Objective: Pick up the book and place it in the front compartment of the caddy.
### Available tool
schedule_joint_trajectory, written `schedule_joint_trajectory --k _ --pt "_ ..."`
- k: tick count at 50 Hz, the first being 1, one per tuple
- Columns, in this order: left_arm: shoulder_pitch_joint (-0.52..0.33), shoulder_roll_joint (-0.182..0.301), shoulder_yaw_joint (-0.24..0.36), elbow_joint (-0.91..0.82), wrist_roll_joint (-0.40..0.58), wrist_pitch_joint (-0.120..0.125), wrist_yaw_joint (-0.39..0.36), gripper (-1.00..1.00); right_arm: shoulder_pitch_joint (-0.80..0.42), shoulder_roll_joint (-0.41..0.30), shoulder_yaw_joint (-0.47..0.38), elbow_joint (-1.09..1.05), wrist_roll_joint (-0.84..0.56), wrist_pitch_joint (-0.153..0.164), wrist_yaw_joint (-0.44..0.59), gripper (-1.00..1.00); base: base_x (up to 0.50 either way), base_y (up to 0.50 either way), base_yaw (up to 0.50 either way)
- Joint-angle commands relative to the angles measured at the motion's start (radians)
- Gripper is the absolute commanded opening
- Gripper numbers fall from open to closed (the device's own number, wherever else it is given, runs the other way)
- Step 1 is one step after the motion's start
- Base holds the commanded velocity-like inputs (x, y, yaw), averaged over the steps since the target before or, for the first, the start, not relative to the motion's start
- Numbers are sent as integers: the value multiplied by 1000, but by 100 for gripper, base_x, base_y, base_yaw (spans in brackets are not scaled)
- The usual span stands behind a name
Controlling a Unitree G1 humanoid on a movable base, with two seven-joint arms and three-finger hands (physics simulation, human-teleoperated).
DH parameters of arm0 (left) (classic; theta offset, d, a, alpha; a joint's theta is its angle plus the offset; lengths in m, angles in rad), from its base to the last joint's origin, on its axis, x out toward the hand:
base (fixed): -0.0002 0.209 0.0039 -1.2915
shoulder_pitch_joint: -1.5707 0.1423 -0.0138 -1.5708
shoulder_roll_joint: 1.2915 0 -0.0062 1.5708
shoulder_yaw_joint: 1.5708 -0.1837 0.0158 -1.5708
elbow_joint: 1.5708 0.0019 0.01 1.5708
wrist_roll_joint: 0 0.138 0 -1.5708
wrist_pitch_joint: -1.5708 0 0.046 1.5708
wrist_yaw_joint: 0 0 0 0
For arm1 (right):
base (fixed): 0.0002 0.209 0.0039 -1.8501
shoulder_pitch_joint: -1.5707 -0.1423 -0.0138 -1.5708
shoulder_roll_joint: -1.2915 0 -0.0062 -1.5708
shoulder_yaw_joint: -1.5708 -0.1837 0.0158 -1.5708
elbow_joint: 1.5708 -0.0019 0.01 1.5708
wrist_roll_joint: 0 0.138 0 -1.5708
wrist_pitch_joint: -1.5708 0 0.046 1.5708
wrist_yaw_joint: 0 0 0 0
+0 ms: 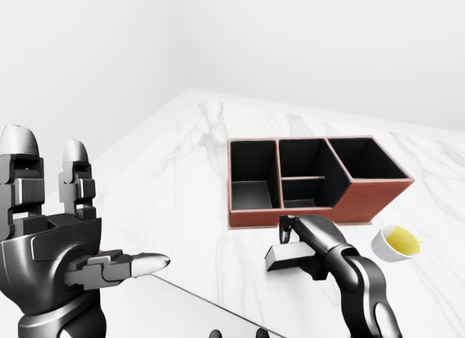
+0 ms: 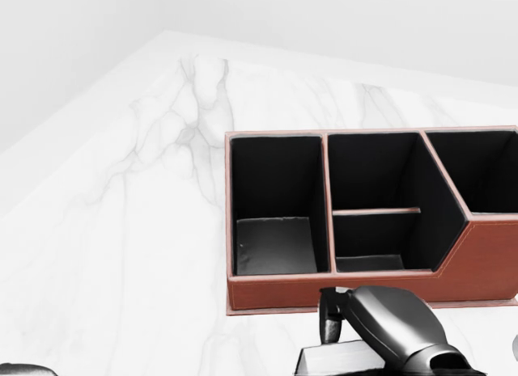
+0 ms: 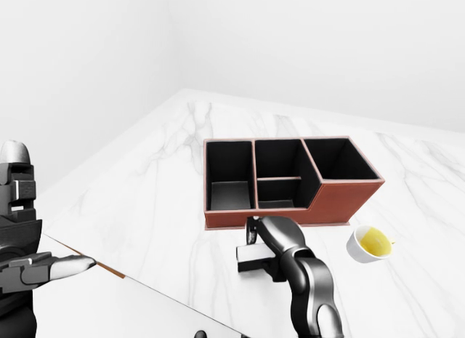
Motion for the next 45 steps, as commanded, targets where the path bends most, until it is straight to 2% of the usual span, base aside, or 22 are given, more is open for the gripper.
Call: schedule_joint_trajectory --k 1,6,8,13,20,31,35,38,45 --pt "-32 -4 -42 116 60 0 14 100 -158 8 -33 -46 -32 0 0 -100 0 0 0" --pt "-33 -3 -42 115 59 0 15 100 -167 9 -37 -50 -36 0 0 -100 0 0 0" --pt "-30 -5 -43 109 58 0 15 100 -251 6 -49 -89 -56 0 0 -100 0 0 0" --pt "-26 -7 -42 103 56 0 13 100 -309 4 -50 -100 -61 0 0 -100 0 0 0" --pt "-25 -9 -37 108 55 0 9 100 -435 -120 3 -152 6 0 0 -100 0 0 0" --pt "-20 -10 -43 121 61 0 4 100 -403 -103 -4 -254 -7 0 0 -100 0 0 0" --pt "-21 -9 -42 128 62 0 4 100 -435 -116 3 -292 -19 0 0 -100 0 0 0" --pt "-21 -9 -45 126 62 0 7 100 -450 -175 45 -329 -9 0 0 -100 0 0 0" --pt "-21 -9 -45 126 62 0 7 100 -451 -179 48 -330 -8 0 0 -100 0 0 0"
